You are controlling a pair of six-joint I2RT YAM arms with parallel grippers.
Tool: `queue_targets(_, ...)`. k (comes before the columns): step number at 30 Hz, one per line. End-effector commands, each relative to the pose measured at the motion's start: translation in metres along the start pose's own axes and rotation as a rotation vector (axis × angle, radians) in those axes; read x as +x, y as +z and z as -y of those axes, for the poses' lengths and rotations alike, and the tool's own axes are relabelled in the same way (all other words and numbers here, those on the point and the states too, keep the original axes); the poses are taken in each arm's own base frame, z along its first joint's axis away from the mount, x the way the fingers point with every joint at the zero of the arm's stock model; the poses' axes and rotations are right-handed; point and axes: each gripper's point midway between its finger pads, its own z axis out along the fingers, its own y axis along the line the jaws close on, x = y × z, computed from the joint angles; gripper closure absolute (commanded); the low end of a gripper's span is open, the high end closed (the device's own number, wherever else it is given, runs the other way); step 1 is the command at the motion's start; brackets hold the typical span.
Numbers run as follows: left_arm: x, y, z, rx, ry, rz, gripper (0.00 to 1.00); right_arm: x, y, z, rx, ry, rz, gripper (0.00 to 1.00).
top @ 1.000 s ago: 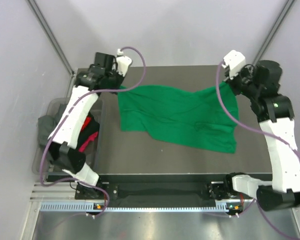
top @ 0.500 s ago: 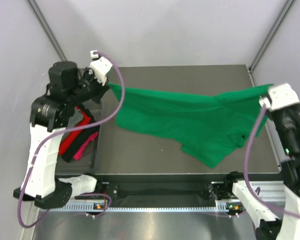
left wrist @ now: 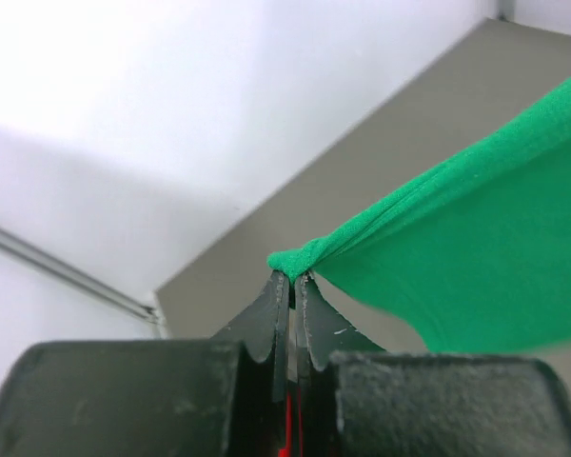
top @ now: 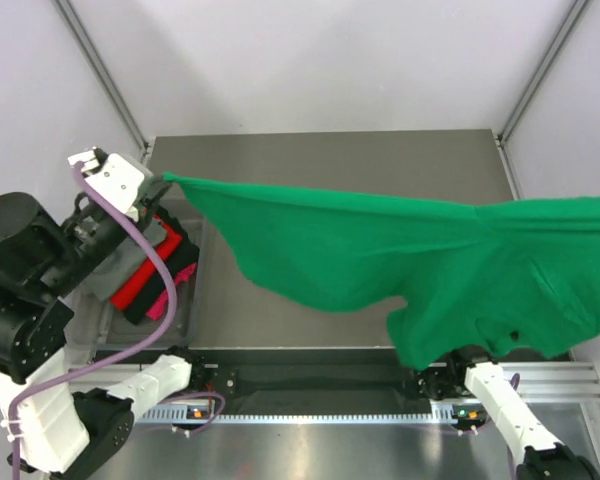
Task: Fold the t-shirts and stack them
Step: Flatten the tshirt out
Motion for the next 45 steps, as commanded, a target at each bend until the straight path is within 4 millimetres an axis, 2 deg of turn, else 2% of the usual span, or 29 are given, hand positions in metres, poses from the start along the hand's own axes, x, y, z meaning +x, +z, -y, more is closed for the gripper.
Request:
queue_targets(1,0.008,0.019,-0.036,-0.139,0.047,-0.078,1.0,0.036,0.046,-0.012,-0.006,-0.053,-0.113,1.0)
queue_targets(3,0.027,0.045,-0.043,-0.141,0.051,-0.16,1.0,0.049,0.066,-0.022,-0.017,-0.089,-0.126,1.0)
queue_targets(4,0.034,0.056,-0.045,-0.139,0.052,-0.182,1.0,0.069,0.079,-0.049,-0.069,-0.121,-0.165,1.0)
queue_targets(5,0.041,0.066,-0.046,-0.137,0.049,-0.204,1.0,0.08,0.085,-0.061,-0.09,-0.172,-0.187,1.0)
queue_targets(6,0.062,0.086,-0.044,-0.118,0.043,-0.264,1.0,0.085,0.094,-0.075,-0.113,-0.182,-0.176,1.0)
queue_targets(7,0.067,0.099,-0.048,-0.13,0.049,-0.268,1.0,0.107,0.101,-0.11,-0.186,-0.224,-0.213,1.0)
queue_targets(8,0.079,0.11,-0.049,-0.127,0.054,-0.293,1.0,0.116,0.106,-0.128,-0.226,-0.26,-0.212,1.0)
queue_targets(9,0.108,0.13,-0.042,-0.091,0.057,-0.361,1.0,0.122,0.111,-0.14,-0.234,-0.27,-0.202,1.0)
queue_targets(10,0.122,0.138,-0.048,-0.127,0.066,-0.4,1.0,0.146,0.115,-0.174,-0.299,-0.297,-0.235,1.0)
queue_targets(11,0.128,0.151,-0.053,-0.147,0.083,-0.394,1.0,0.154,0.12,-0.189,-0.32,-0.301,-0.236,1.0)
queue_targets(12,0.158,0.169,-0.048,-0.128,0.083,-0.455,1.0,0.166,0.122,-0.206,-0.356,-0.308,-0.25,1.0)
queue_targets(13,0.171,0.178,-0.05,-0.138,0.09,-0.482,1.0,0.194,0.124,-0.238,-0.427,-0.301,-0.296,1.0)
queue_targets(14,0.178,0.192,-0.053,-0.153,0.095,-0.473,1.0,0.212,0.13,-0.246,-0.444,-0.288,-0.309,1.0)
queue_targets(15,0.207,0.21,-0.047,-0.125,0.089,-0.529,1.0,0.231,0.134,-0.257,-0.467,-0.272,-0.336,1.0)
queue_targets(16,0.219,0.218,-0.05,-0.127,0.082,-0.547,1.0,0.252,0.137,-0.267,-0.49,-0.255,-0.375,1.0)
queue_targets(17,0.232,0.229,-0.049,-0.121,0.077,-0.565,1.0,0.294,0.144,-0.284,-0.524,-0.218,-0.46,1.0)
queue_targets(19,0.267,0.26,-0.05,-0.112,0.065,-0.614,1.0,0.334,0.154,-0.293,-0.536,-0.192,-0.545,1.0)
queue_targets(20,0.279,0.27,-0.051,-0.111,0.061,-0.63,1.0,0.377,0.154,-0.312,-0.566,-0.153,-0.641,1.0)
queue_targets(22,0.312,0.3,-0.051,-0.114,0.053,-0.672,1.0,0.401,0.169,-0.323,-0.572,-0.116,-0.694,1.0)
queue_targets(23,0.322,0.31,-0.051,-0.116,0.051,-0.681,1.0,0.437,0.161,-0.352,-0.632,-0.078,-0.788,1.0)
queue_targets(24,0.34,0.328,-0.05,-0.112,0.048,-0.703,1.0,0.449,0.164,-0.362,-0.642,-0.059,-0.814,1.0)
queue_targets(25,0.345,0.339,-0.052,-0.118,0.048,-0.699,1.0,0.447,0.181,-0.368,-0.643,-0.029,-0.792,1.0)
queue_targets(26,0.36,0.355,-0.051,-0.117,0.047,-0.708,1.0,0.473,0.174,-0.395,-0.688,0.003,-0.853,1.0)
queue_targets(31,0.388,0.4,-0.061,-0.156,0.067,-0.704,1.0,0.52,0.205,-0.446,-0.707,0.03,-0.899,1.0)
queue_targets(32,0.401,0.41,-0.06,-0.162,0.069,-0.709,1.0,0.527,0.21,-0.446,-0.677,0.015,-0.92,1.0)
queue_targets(34,0.389,0.425,-0.073,-0.205,0.072,-0.657,1.0,0.543,0.224,-0.452,-0.649,-0.003,-0.926,1.0)
queue_targets(38,0.379,0.459,-0.084,-0.25,0.1,-0.542,1.0,0.565,0.24,-0.442,-0.529,-0.06,-0.934,1.0)
queue_targets(39,0.364,0.47,-0.089,-0.273,0.121,-0.478,1.0,0.568,0.241,-0.439,-0.507,-0.07,-0.935,1.0)
queue_targets(45,0.336,0.512,-0.085,-0.33,0.275,-0.292,1.0,0.585,0.237,-0.437,-0.48,-0.066,-0.961,1.0)
